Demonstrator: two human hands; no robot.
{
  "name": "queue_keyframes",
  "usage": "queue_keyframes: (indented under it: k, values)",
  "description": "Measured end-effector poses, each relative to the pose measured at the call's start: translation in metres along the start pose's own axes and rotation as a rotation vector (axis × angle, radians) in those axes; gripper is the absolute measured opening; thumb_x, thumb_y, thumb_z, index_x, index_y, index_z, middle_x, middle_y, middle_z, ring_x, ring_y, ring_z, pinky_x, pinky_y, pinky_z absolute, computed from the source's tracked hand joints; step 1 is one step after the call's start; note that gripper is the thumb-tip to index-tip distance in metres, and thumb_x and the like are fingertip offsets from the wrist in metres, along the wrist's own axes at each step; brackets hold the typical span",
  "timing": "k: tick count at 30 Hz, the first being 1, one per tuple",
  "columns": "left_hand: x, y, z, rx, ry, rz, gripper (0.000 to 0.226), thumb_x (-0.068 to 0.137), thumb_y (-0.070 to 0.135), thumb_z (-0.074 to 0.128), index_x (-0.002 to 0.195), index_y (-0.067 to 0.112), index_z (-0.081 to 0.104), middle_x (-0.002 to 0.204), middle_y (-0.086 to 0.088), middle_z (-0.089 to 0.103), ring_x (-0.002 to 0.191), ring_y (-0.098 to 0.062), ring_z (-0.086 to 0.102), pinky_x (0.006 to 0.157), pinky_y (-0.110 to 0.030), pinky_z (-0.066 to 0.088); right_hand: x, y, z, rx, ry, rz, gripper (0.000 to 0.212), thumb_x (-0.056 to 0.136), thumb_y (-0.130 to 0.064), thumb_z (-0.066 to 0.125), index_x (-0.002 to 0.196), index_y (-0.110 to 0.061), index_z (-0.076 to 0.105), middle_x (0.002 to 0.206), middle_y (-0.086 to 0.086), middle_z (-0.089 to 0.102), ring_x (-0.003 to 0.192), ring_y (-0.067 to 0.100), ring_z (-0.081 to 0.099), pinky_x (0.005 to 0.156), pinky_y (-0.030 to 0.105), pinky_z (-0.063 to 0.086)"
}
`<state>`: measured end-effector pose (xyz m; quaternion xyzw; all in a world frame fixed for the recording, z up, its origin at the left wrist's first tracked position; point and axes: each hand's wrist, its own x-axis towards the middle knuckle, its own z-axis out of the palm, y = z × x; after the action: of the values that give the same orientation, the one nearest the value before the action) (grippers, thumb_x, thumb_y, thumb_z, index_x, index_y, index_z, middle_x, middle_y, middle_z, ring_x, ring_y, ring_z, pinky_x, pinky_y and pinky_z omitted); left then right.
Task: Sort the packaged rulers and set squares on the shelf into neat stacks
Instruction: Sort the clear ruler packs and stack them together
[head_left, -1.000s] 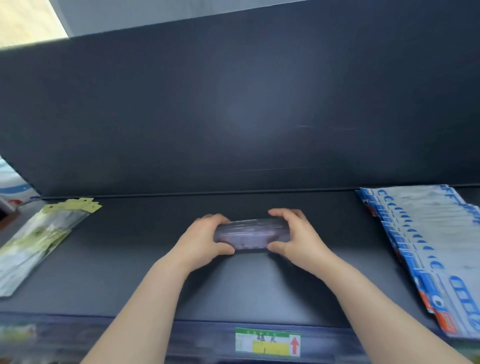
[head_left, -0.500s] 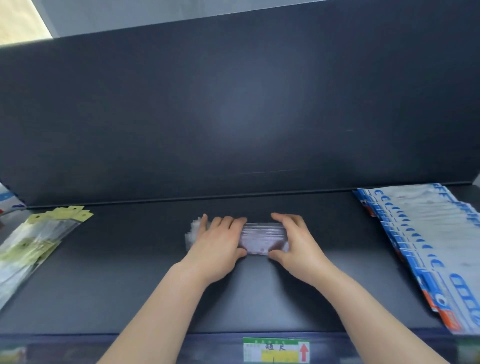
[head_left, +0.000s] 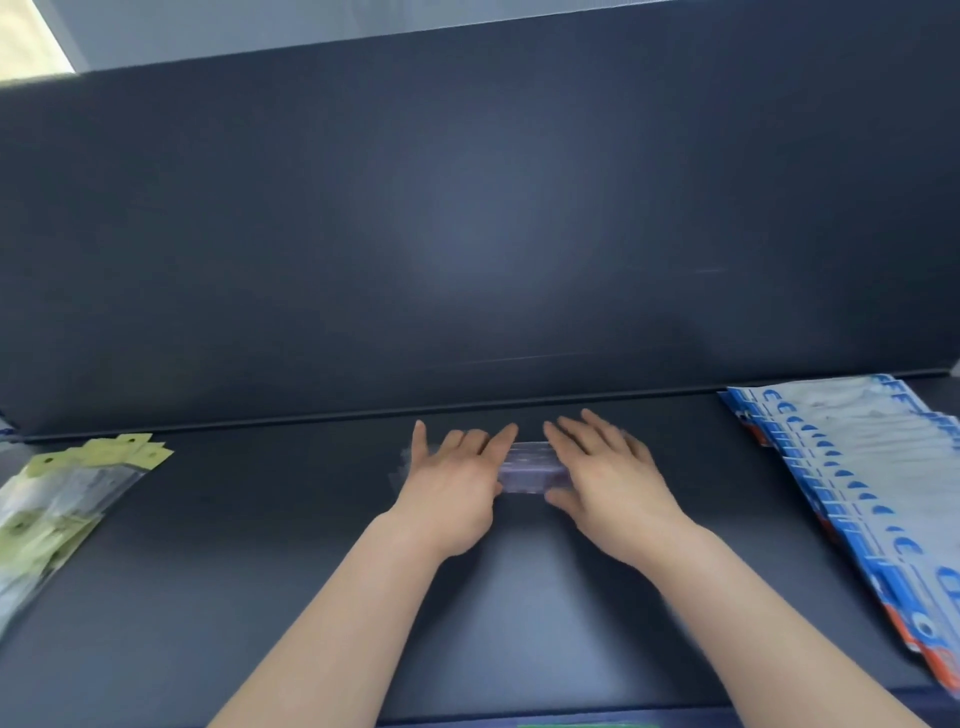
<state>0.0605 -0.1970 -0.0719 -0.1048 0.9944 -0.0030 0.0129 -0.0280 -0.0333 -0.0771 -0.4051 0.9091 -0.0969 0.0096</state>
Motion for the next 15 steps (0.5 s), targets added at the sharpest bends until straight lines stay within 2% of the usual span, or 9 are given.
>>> queue_keyframes:
  k: [2,4,6,8,9,12,15]
  values:
    - [0.004,0.000,-0.003,-0.047,-0.034,-0.007,0.067,0.100,0.033,0.037,0.156,0.026,0.003,0.158,0.003,0.022,0.146,-0.020,0.015,0.116,-0.062,-0.002,0.003,-0.002,0.006,0.030,-0.033,0.012,0.081,0.089,-0.069,0.024,0.154,-0.023,0.005,0.161,-0.008,0.009,0.148,0.016,-0.002,0.119,0.039,0.010]
    - [0.009,0.000,-0.005,-0.090,-0.090,-0.032,0.070,0.098,0.050,0.032,0.156,0.028,0.000,0.163,0.005,0.007,0.150,-0.016,0.000,0.116,-0.060,-0.008,0.007,0.000,0.009,0.049,-0.045,0.015,0.098,0.074,-0.082,0.000,0.153,-0.025,0.001,0.161,-0.009,0.002,0.148,0.015,-0.009,0.119,0.041,0.004]
    - [0.013,-0.002,-0.003,-0.094,-0.163,-0.061,0.076,0.094,0.065,0.026,0.155,0.030,-0.003,0.164,0.006,-0.002,0.150,-0.016,-0.009,0.115,-0.059,-0.013,0.010,0.003,0.010,0.029,-0.068,0.020,0.102,0.069,-0.082,-0.008,0.153,-0.026,0.001,0.161,-0.008,0.000,0.147,0.016,-0.013,0.119,0.043,-0.001]
    - [0.014,-0.003,0.001,-0.108,-0.221,-0.087,0.078,0.092,0.071,0.022,0.155,0.033,-0.005,0.164,0.008,-0.006,0.150,-0.015,-0.013,0.114,-0.060,-0.014,0.012,0.005,0.009,-0.003,-0.084,0.026,0.104,0.067,-0.079,-0.015,0.153,-0.025,0.004,0.162,-0.005,0.001,0.148,0.018,-0.012,0.119,0.043,-0.001]
    - [0.014,-0.004,0.003,-0.120,-0.230,-0.090,0.079,0.092,0.071,0.022,0.155,0.033,-0.006,0.164,0.009,-0.008,0.149,-0.015,-0.015,0.114,-0.061,-0.015,0.011,0.006,0.009,-0.003,-0.105,0.032,0.101,0.069,-0.077,-0.015,0.153,-0.024,0.004,0.162,-0.005,0.001,0.148,0.017,-0.010,0.119,0.042,0.000]
    - [0.006,-0.004,0.006,-0.140,-0.214,-0.073,0.081,0.091,0.073,0.021,0.155,0.031,-0.006,0.163,0.011,-0.012,0.148,-0.012,-0.018,0.114,-0.058,-0.015,0.007,0.005,0.008,0.047,-0.174,0.053,0.073,0.094,-0.063,0.013,0.154,-0.024,0.002,0.162,-0.004,-0.003,0.148,0.016,-0.010,0.120,0.041,0.002]
    - [-0.003,-0.004,0.008,-0.146,-0.214,-0.047,0.081,0.091,0.072,0.017,0.155,0.028,-0.008,0.162,0.012,-0.015,0.147,-0.010,-0.022,0.115,-0.056,-0.016,0.000,0.002,0.006,0.050,-0.187,0.043,0.068,0.098,-0.056,0.020,0.154,-0.023,0.002,0.161,-0.004,-0.007,0.147,0.015,-0.014,0.120,0.040,-0.001]
